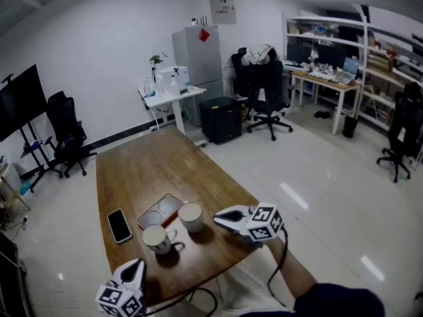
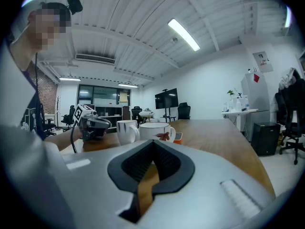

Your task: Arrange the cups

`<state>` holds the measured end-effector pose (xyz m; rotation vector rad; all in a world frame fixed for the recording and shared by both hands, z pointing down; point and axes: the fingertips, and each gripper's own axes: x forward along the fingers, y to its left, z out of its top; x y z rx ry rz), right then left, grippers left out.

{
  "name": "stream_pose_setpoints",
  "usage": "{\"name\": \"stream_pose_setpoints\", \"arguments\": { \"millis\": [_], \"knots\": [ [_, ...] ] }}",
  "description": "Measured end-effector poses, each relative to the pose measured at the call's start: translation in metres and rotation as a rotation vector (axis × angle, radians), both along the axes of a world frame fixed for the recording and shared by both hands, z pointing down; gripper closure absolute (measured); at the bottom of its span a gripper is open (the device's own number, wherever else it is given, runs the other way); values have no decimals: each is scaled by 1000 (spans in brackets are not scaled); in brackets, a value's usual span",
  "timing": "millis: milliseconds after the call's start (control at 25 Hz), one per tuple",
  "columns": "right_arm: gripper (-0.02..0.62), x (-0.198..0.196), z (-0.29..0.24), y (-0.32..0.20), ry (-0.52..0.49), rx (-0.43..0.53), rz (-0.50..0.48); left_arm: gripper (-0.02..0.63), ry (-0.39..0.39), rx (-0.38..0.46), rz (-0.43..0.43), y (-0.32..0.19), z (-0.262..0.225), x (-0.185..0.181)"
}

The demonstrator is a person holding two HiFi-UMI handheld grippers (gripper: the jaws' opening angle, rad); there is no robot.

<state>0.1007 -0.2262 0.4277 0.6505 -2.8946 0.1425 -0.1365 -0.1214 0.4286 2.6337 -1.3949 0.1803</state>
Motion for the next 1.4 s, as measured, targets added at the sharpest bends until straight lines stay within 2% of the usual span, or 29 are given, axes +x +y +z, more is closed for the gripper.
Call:
{"name": "stream_pose_setpoints", "arguments": {
  "millis": [200, 720, 1400],
  "knots": [
    [566, 2, 1, -7, -5, -4, 12, 604, -8, 12, -1, -4, -9, -2],
    [571, 0, -5, 2, -4, 6, -44, 603, -10, 20, -1, -2, -12, 2],
    [578, 0, -15, 1, -8, -2, -39, 603, -12, 21, 5, -5, -18, 4]
  ]
}}
